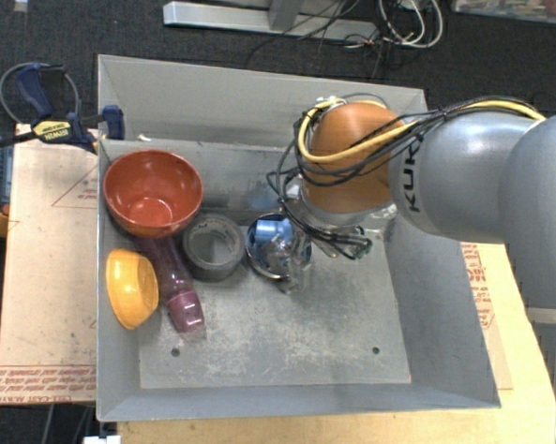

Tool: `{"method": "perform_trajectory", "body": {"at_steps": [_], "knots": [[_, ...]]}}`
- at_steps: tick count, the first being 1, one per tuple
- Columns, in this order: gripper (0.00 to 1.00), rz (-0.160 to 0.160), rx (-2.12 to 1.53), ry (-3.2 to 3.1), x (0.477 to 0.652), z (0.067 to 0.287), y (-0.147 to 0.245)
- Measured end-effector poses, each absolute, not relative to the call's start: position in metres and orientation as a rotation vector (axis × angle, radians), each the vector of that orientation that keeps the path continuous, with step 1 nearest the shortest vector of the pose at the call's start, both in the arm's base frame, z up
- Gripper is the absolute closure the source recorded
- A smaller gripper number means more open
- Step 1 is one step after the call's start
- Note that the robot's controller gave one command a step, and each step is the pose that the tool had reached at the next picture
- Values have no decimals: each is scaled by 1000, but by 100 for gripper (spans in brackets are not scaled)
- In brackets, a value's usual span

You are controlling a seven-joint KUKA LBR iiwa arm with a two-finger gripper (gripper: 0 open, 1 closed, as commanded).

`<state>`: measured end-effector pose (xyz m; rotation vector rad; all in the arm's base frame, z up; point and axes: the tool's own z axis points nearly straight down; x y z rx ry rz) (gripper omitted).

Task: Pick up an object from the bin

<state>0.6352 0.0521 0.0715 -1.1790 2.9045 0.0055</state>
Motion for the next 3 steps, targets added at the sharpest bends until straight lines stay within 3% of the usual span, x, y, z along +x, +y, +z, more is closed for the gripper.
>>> {"method": "perform_trajectory", "body": {"at_steps": [2,3], "knots": [[100,7,-1175,2906,634,102,53],[100,11,-1175,2912,633,147,53]]}}
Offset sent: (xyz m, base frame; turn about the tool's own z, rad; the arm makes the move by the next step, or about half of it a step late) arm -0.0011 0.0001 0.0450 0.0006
